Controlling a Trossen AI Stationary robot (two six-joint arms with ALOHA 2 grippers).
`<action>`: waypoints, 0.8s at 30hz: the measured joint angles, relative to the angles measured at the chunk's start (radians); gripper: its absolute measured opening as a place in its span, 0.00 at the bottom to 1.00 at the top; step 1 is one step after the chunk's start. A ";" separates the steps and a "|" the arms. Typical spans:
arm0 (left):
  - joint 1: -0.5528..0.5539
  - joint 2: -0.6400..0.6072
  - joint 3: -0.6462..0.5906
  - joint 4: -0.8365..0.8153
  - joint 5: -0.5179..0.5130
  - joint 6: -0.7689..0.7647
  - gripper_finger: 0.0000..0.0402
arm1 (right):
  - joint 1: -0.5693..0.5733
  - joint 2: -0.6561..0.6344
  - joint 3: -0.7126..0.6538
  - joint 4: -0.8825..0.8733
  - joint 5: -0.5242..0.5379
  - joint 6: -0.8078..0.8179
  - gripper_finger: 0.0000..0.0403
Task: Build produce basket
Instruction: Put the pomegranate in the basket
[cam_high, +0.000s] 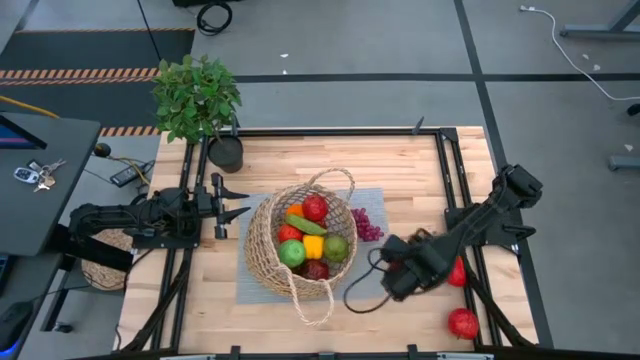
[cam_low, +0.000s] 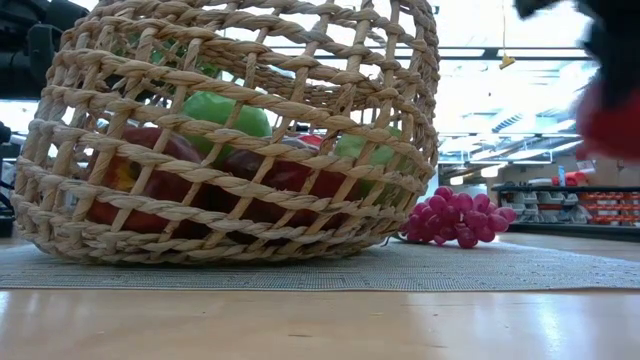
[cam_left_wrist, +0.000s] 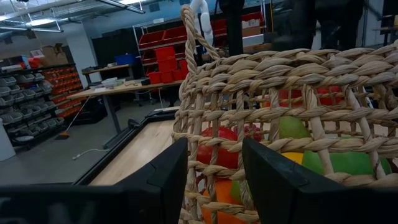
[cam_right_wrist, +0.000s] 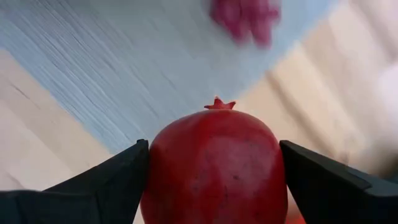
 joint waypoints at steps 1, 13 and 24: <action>0.000 0.000 0.000 0.000 0.000 0.000 0.40 | -0.018 0.000 0.026 -0.001 0.019 -0.044 0.86; 0.000 0.000 0.000 0.000 0.000 0.000 0.40 | -0.171 -0.001 0.383 -0.020 0.134 -0.530 0.86; 0.000 0.000 0.000 0.000 0.000 0.000 0.40 | -0.274 -0.002 0.522 0.241 0.104 -0.929 0.86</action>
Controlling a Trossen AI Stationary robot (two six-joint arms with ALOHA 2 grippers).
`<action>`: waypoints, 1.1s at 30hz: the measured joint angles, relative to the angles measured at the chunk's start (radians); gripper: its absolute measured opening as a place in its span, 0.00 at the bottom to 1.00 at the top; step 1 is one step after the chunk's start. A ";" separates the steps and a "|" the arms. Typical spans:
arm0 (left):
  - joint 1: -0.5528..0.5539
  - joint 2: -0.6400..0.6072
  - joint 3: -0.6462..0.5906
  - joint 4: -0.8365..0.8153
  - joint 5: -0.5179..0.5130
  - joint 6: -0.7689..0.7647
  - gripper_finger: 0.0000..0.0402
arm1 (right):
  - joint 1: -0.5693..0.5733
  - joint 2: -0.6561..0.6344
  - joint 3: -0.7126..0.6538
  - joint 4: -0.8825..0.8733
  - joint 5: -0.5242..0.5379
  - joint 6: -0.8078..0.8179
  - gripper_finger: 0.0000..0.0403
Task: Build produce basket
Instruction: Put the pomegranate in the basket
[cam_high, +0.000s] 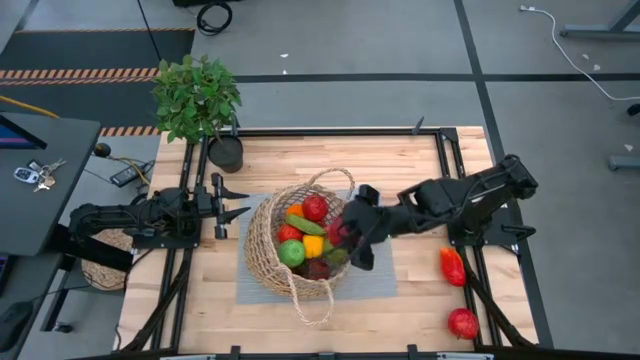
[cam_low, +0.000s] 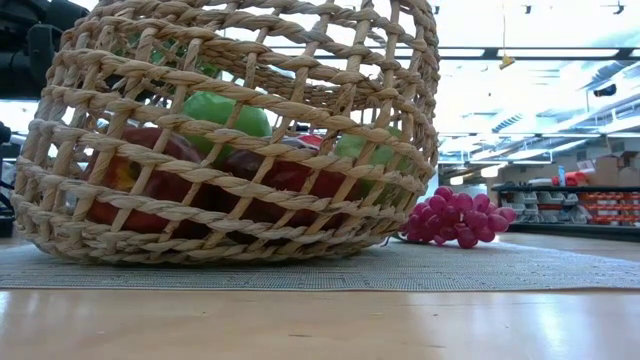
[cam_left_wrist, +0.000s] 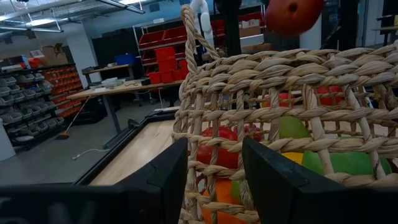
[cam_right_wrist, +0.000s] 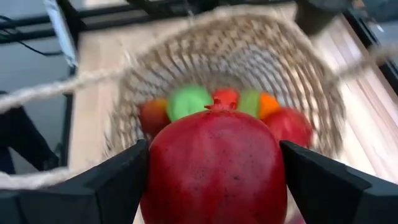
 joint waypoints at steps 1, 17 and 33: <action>0.000 0.000 0.000 0.000 0.000 0.000 0.40 | -0.009 0.000 0.000 0.030 -0.018 -0.027 0.86; 0.000 0.000 0.000 0.000 0.000 0.000 0.40 | -0.082 0.003 0.000 0.222 -0.079 -0.187 0.87; 0.000 0.000 0.000 -0.002 0.000 0.000 0.40 | -0.039 0.058 0.000 0.326 -0.073 -0.407 0.87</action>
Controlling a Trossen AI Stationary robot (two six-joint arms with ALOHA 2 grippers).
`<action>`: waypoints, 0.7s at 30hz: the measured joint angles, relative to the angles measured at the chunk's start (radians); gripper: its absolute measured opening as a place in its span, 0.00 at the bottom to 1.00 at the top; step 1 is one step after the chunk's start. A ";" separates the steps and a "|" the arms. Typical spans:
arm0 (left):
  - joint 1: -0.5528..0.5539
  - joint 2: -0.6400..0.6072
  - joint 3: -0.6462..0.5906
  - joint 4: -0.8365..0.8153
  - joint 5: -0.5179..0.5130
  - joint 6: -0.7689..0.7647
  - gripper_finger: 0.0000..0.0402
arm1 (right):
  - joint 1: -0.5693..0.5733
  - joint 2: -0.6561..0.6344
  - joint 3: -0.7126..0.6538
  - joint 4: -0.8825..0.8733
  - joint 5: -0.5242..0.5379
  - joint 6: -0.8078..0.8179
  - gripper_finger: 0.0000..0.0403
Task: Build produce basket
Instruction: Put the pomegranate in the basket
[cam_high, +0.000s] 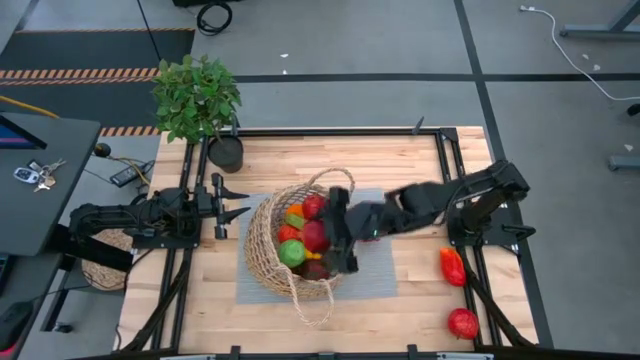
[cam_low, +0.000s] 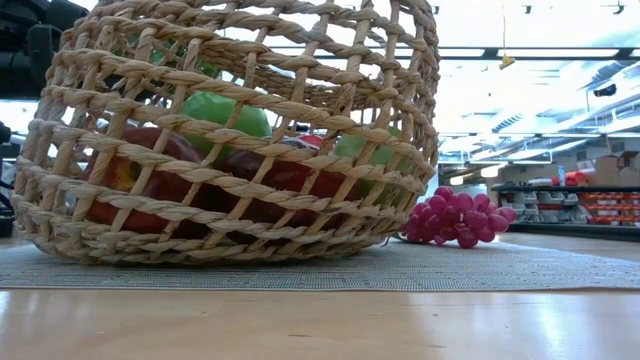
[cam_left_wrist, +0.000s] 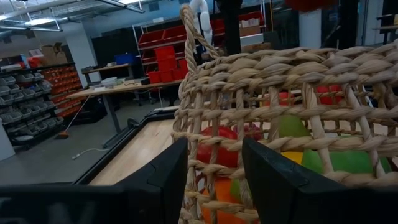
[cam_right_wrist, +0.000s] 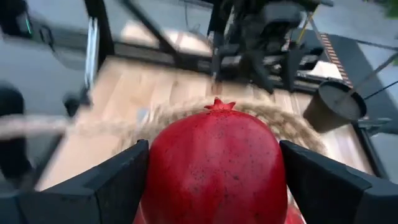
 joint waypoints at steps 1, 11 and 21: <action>0.000 0.000 0.000 0.003 -0.001 0.000 0.40 | 0.010 0.017 0.000 -0.005 0.013 -0.029 0.87; 0.000 0.009 0.000 -0.002 0.000 0.000 0.40 | 0.085 0.152 0.000 0.026 0.344 -0.348 0.87; 0.000 0.010 0.000 -0.001 0.000 0.000 0.40 | 0.125 0.258 -0.001 0.048 0.652 -0.858 0.87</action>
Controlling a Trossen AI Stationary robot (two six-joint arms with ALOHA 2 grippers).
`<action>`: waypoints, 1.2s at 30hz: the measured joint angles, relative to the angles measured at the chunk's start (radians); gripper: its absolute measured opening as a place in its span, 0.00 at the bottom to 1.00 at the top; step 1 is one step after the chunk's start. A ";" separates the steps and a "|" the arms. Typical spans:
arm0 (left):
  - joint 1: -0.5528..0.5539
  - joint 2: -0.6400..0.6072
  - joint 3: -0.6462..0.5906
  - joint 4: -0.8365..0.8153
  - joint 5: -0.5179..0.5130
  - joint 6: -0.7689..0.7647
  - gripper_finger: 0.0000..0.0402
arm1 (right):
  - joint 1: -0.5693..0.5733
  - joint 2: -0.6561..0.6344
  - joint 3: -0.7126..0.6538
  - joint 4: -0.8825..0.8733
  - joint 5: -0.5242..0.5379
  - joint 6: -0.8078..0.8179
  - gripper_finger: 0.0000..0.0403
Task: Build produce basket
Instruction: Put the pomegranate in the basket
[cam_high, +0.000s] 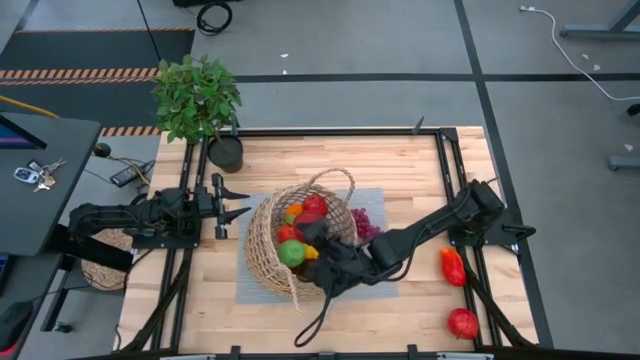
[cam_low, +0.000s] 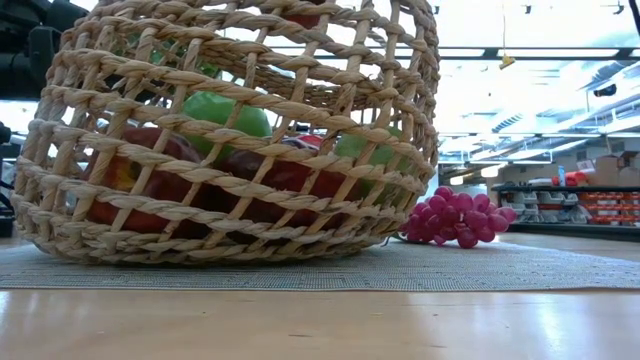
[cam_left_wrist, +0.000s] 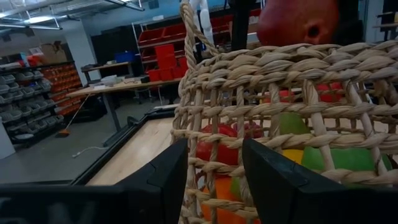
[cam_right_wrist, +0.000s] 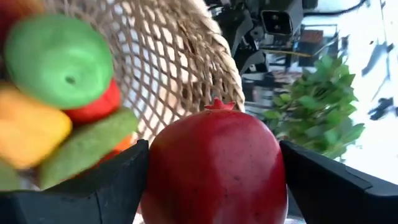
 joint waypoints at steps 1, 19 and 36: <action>0.000 0.000 0.000 0.000 0.000 0.000 0.40 | 0.000 0.007 0.000 0.008 0.014 -0.037 0.87; 0.000 0.002 0.000 0.002 0.000 0.000 0.40 | 0.002 0.032 0.000 0.013 0.128 -0.224 0.87; 0.000 0.002 0.000 0.002 0.000 0.000 0.40 | -0.088 0.032 0.000 0.011 -0.205 0.429 0.87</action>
